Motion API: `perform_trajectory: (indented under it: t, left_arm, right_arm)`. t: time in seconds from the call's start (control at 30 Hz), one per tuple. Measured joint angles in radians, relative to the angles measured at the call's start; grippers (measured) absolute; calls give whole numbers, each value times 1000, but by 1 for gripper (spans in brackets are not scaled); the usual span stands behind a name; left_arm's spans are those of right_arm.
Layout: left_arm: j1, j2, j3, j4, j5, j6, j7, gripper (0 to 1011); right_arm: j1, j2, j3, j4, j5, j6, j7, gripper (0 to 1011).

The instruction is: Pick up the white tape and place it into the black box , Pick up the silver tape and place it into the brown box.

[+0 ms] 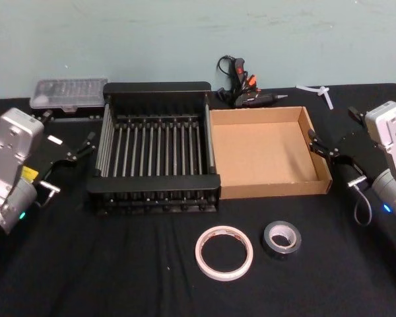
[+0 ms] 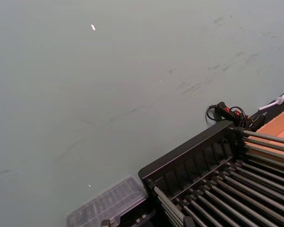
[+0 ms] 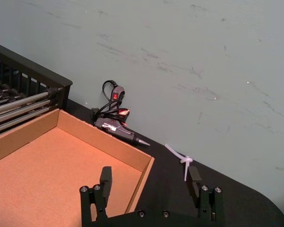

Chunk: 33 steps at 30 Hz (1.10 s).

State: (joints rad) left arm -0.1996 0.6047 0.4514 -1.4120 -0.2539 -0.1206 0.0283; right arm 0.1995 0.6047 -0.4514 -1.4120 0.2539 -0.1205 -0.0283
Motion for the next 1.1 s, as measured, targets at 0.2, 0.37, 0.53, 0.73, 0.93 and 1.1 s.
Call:
perform_trajectory:
  t: [0.2, 0.37, 0.53, 0.73, 0.93, 1.1]
  left_arm:
    - [0, 0, 0, 0, 0, 0, 0, 1001]
    - [0, 0, 0, 0, 0, 0, 0, 1001]
    - [0, 0, 0, 0, 0, 0, 0, 1001]
    - [0, 0, 0, 0, 0, 0, 0, 1001]
    - [0, 0, 0, 0, 0, 0, 0, 1001]
    - [0, 0, 0, 0, 0, 0, 0, 1001]
  right_arm:
    - [0, 0, 0, 0, 0, 0, 0, 1002]
    - [0, 0, 0, 0, 0, 0, 0, 1002]
    - [0, 0, 0, 0, 0, 0, 0, 1003]
    - [0, 0, 0, 0, 0, 0, 0, 1002]
    - [0, 0, 0, 0, 0, 0, 0, 1002]
    - [-4, -4, 9, -1, 0, 0, 8, 1002]
